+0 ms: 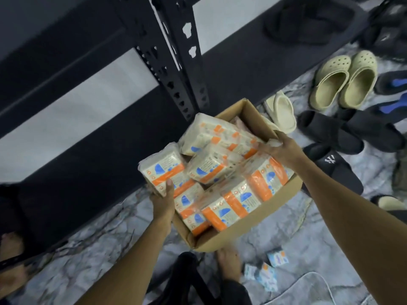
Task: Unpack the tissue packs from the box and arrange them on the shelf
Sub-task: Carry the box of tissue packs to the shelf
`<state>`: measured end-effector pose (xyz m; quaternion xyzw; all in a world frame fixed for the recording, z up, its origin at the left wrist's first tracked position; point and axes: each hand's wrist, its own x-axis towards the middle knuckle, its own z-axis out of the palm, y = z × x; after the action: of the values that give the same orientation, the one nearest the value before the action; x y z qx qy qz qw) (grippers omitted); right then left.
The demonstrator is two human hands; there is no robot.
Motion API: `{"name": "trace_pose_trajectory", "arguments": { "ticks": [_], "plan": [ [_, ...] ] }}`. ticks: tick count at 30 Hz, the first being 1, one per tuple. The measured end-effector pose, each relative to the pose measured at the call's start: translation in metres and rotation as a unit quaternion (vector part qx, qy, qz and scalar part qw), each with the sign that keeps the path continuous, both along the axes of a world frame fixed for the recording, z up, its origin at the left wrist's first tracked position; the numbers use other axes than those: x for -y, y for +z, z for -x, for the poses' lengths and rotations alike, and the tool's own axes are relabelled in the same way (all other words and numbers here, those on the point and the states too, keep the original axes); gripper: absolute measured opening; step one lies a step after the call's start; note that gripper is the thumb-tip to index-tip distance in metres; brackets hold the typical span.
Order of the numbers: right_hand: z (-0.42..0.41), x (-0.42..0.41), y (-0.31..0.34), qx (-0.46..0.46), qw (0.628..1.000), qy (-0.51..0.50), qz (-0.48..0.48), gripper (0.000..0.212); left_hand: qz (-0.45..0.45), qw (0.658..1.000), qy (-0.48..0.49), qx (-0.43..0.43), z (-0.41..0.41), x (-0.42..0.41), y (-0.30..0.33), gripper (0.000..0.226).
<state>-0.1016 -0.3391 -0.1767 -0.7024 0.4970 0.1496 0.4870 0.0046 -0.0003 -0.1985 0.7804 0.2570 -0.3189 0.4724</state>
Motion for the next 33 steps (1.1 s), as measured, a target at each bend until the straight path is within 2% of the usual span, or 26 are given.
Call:
{"name": "trace_pose_trajectory", "arguments": {
  "ticks": [5, 10, 13, 16, 20, 26, 29, 33],
  "plan": [
    [0.016, -0.022, 0.004, -0.013, 1.000, 0.006, 0.004, 0.081, 0.005, 0.999, -0.025, 0.042, 0.004, -0.009, 0.001, 0.074],
    [0.037, -0.062, 0.005, -0.022, 1.000, -0.012, 0.000, 0.096, -0.004, 0.998, -0.041, 0.037, 0.001, -0.039, -0.004, 0.100],
    [0.045, -0.093, 0.004, -0.015, 0.999, -0.046, -0.002, 0.104, 0.024, 0.999, -0.042, 0.024, -0.006, -0.066, -0.012, 0.091],
    [0.045, -0.130, 0.007, -0.015, 0.999, -0.051, -0.006, 0.097, 0.074, 0.995, -0.050, 0.034, -0.009, -0.095, -0.007, 0.068],
    [0.041, -0.183, 0.006, -0.026, 0.999, -0.044, -0.008, 0.102, 0.086, 0.993, -0.058, 0.056, -0.017, -0.141, 0.002, 0.047],
    [0.019, -0.264, 0.002, -0.014, 0.999, -0.043, -0.012, 0.090, 0.067, 0.994, -0.046, 0.068, -0.037, -0.223, 0.006, 0.049],
    [-0.001, -0.300, -0.001, -0.010, 1.000, -0.014, -0.007, 0.088, 0.051, 0.996, -0.033, 0.072, -0.043, -0.269, 0.004, 0.062],
    [-0.036, -0.341, -0.006, -0.005, 0.999, 0.040, -0.001, 0.079, 0.054, 0.995, 0.021, 0.079, -0.048, -0.324, 0.001, 0.060]
  ]
}}
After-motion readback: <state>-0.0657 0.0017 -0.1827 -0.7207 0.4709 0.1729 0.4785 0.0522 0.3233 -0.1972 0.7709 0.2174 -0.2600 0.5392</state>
